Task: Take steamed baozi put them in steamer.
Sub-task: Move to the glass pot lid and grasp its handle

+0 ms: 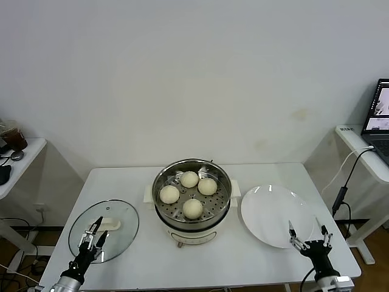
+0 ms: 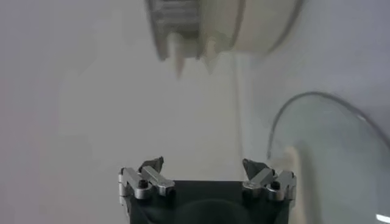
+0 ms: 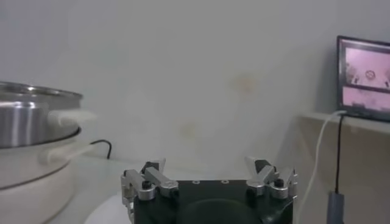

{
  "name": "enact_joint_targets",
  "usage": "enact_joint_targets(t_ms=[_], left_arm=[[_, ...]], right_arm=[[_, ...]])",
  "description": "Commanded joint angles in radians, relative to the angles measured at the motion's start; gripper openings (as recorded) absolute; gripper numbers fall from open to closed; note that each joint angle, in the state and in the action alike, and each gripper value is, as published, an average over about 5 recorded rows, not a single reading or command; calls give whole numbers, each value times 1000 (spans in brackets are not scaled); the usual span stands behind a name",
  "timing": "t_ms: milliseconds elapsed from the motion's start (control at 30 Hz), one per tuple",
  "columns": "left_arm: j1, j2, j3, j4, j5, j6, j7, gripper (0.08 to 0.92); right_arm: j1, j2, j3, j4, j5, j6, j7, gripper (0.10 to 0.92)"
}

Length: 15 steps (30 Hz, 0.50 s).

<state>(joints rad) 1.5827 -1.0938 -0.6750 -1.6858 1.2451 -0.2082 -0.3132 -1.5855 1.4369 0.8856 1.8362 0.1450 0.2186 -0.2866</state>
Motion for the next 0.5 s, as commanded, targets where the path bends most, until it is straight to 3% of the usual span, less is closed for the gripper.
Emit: enact_joint_targets(t_ms=[33,500], left_arm=[[-110,49,28,167,128,-26,15,823],[-298,56,56,304,128,-21,20,823]], right_arm=[[-35,23,6,-6,-3,-1,-10,823],[-40,24,-11,7,-11,-14,-12,823]])
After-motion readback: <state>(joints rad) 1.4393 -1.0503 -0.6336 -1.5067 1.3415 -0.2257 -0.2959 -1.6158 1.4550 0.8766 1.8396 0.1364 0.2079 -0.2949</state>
